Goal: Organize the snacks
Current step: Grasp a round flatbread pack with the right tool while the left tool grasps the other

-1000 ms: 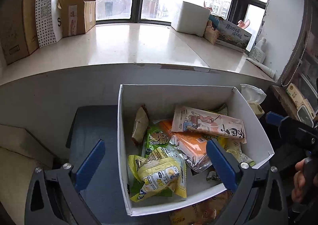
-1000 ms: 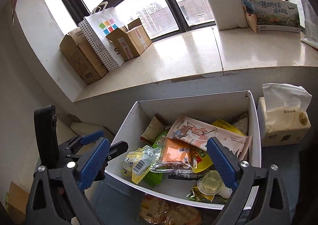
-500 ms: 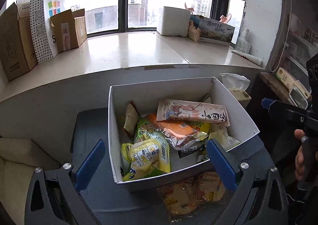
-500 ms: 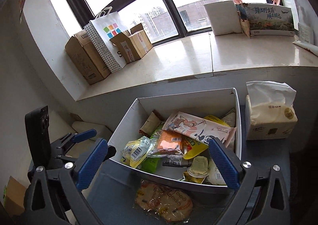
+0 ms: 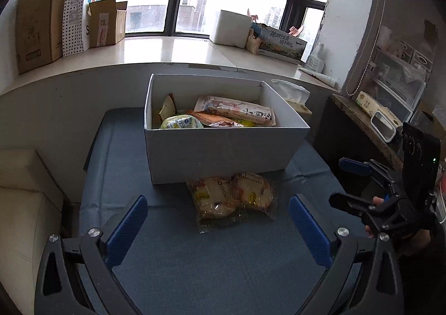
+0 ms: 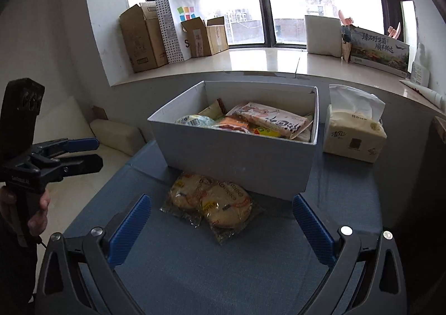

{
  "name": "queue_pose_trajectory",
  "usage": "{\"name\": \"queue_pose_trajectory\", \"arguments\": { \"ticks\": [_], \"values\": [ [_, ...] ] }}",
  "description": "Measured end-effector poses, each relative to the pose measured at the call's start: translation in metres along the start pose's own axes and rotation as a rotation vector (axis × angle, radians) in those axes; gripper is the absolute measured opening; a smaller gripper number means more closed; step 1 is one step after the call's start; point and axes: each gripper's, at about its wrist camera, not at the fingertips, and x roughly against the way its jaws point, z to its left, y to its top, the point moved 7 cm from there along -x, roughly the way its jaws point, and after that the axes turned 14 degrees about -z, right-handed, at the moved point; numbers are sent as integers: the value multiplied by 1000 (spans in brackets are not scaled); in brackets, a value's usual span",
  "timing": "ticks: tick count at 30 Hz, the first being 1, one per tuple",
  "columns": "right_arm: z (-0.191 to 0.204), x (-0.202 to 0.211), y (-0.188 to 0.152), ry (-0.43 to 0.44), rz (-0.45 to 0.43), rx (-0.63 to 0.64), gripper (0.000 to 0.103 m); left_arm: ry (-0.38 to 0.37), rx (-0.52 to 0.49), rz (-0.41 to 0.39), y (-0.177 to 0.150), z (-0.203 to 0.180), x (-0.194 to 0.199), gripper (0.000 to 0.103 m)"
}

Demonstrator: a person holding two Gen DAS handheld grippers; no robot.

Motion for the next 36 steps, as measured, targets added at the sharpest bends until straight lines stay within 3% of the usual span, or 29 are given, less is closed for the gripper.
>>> {"name": "queue_pose_trajectory", "arguments": {
  "ticks": [5, 8, 15, 21, 26, 29, 31, 36],
  "values": [
    [1, -30, -44, -4, 109, 13, 103, 3, -31, 15, -20, -7, 18, 103],
    [2, -56, -58, -3, 165, 90, 103, 6, -20, 25, -28, -7, 19, 103],
    [1, -110, -65, 33, 238, 211, 103, 18, -8, 70, -49, -2, 12, 103],
    [-8, -142, -68, 67, 315, 194, 103, 30, -5, 75, -53, 1, 11, 103],
    [-13, -147, -70, 107, 316, 145, 103, 37, -13, 85, -56, 0, 8, 103],
    [-18, -144, -67, 104, 295, 126, 86, 34, -14, 93, -57, -1, 4, 103],
    [-18, -140, -68, 109, 296, 122, 81, 32, -15, 101, -58, -2, 1, 103],
    [-21, -121, -70, 88, 288, 79, 81, 39, -36, 115, -55, -4, -10, 103]
  ]
}}
